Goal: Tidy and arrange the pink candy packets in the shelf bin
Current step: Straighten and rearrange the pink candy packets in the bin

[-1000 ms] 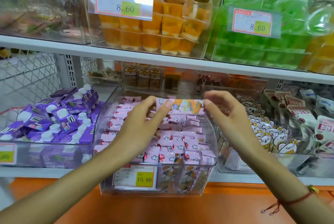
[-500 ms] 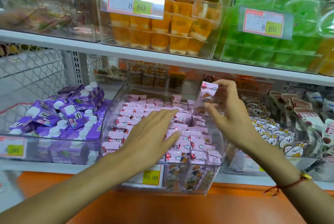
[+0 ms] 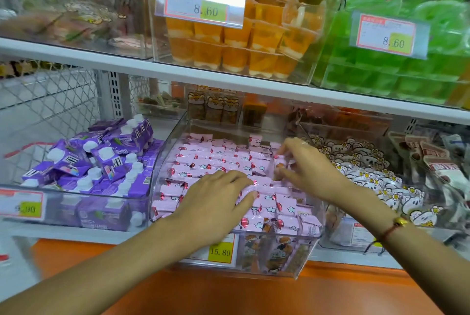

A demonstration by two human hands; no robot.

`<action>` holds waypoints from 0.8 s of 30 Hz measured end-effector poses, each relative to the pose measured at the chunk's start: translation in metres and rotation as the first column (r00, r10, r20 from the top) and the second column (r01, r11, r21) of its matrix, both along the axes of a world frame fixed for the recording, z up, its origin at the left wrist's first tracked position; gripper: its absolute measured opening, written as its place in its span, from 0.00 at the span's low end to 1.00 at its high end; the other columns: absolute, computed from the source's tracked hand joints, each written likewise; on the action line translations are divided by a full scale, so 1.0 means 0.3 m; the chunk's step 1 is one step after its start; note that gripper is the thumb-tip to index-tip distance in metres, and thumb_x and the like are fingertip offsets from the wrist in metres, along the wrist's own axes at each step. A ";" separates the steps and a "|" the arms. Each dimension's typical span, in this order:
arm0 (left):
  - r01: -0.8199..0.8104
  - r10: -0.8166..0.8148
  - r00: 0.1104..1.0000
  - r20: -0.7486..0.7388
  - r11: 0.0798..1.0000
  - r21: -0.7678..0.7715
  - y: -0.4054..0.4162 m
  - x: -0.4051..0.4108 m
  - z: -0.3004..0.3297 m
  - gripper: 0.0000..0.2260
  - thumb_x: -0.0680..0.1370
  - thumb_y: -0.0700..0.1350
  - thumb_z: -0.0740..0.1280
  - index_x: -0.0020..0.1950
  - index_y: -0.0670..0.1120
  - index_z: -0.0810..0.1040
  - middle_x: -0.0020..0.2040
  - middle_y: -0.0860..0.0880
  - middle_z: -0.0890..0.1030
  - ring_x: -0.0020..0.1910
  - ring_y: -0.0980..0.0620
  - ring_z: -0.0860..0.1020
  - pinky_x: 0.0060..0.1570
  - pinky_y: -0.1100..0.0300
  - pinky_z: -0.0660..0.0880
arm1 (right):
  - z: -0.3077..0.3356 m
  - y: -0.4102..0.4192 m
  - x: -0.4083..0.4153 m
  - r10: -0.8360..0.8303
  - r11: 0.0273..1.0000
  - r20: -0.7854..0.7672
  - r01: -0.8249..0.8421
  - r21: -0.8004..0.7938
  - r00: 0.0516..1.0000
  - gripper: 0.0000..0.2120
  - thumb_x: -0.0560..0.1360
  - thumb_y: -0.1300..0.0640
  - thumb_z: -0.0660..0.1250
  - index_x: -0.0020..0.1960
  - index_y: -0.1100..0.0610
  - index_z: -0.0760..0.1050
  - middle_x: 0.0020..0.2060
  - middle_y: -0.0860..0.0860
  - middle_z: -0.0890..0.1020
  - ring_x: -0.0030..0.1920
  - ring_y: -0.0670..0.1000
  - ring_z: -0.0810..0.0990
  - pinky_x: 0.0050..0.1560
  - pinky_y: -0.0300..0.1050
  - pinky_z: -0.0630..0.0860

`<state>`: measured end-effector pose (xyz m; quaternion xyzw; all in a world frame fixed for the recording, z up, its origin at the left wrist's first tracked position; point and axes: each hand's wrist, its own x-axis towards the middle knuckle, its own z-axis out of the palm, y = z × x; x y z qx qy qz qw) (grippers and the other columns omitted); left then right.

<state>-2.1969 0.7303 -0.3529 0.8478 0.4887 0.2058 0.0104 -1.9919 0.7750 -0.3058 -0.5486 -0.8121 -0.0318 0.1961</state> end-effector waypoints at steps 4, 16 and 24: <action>0.007 -0.007 1.000 -0.008 1.000 -0.020 -0.001 0.001 0.004 0.20 0.82 0.58 0.48 0.71 0.54 0.66 0.71 0.57 0.67 0.66 0.55 0.68 0.63 0.59 0.64 | -0.014 0.029 -0.016 0.019 0.998 0.205 -0.006 -0.062 0.979 0.10 0.78 0.51 0.63 0.53 0.54 0.79 0.51 0.50 0.80 0.47 0.49 0.76 0.45 0.41 0.70; 0.004 0.018 0.973 0.228 0.995 -0.097 0.063 0.009 0.065 0.16 0.81 0.55 0.58 0.66 0.56 0.73 0.62 0.54 0.77 0.54 0.57 0.74 0.52 0.58 0.72 | -0.066 -0.105 0.051 -0.023 0.977 -0.007 0.024 0.211 1.000 0.15 0.75 0.62 0.62 0.61 0.58 0.76 0.62 0.54 0.75 0.60 0.56 0.72 0.57 0.46 0.69; 0.022 -0.029 0.998 -0.061 0.994 -0.109 0.314 0.202 0.126 0.12 0.79 0.47 0.63 0.62 0.49 0.78 0.61 0.47 0.78 0.59 0.47 0.74 0.55 0.53 0.73 | -0.116 -0.173 0.094 -0.075 0.996 -0.361 0.089 0.023 0.930 0.18 0.79 0.53 0.59 0.68 0.51 0.66 0.46 0.44 0.78 0.39 0.43 0.78 0.39 0.43 0.71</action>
